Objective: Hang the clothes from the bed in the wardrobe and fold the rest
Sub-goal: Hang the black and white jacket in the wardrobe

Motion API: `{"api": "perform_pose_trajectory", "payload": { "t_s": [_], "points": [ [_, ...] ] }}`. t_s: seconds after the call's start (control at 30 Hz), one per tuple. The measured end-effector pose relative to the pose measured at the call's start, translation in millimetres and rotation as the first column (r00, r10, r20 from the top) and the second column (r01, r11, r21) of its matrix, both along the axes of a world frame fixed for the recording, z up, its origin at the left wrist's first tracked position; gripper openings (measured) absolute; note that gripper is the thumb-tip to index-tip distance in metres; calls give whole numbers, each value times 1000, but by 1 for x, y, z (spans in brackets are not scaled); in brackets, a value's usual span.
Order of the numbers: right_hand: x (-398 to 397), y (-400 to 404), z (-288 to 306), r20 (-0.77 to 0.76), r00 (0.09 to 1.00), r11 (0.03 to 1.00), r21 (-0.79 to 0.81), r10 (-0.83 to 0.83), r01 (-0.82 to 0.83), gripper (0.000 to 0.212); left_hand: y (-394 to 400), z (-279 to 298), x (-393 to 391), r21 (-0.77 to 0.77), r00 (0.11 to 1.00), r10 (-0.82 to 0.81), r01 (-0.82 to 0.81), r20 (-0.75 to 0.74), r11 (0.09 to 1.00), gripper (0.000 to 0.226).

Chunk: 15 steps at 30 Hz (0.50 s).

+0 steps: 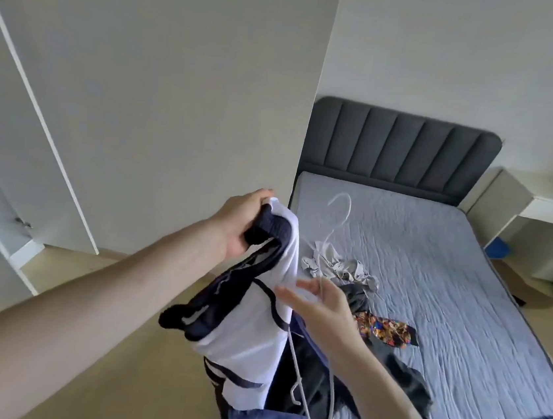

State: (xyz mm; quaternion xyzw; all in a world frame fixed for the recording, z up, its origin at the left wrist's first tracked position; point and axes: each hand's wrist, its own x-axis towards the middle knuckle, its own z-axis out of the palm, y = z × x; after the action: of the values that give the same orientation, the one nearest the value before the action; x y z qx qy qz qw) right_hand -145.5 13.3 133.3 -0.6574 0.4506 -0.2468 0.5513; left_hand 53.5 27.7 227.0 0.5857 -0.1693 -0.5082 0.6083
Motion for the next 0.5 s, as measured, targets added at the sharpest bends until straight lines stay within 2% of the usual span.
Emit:
{"api": "perform_pose_trajectory", "payload": {
  "t_s": [0.1,0.2,0.3,0.43,0.5],
  "points": [
    [21,16,-3,26,1000,999,-47,1,0,75,-5,3,-9,-32,1000,11,-11,-7,999,12],
    [27,9,-6,49,993,983,-151,-103,109,62,-5,6,-13,-34,997,-62,63,45,997,30],
    [22,-8,-9,87,981,969,-163,-175,187,48,0,7,-6,-37,989,-106,110,101,993,36],
    [8,-30,-3,107,985,974,-165,-139,155,47,16,5,13,-19,959,-208,216,194,976,40],
    [3,-41,0,150,983,982,-144,-102,123,47,24,4,20,-31,948,-247,258,200,966,60]
  ]
}}
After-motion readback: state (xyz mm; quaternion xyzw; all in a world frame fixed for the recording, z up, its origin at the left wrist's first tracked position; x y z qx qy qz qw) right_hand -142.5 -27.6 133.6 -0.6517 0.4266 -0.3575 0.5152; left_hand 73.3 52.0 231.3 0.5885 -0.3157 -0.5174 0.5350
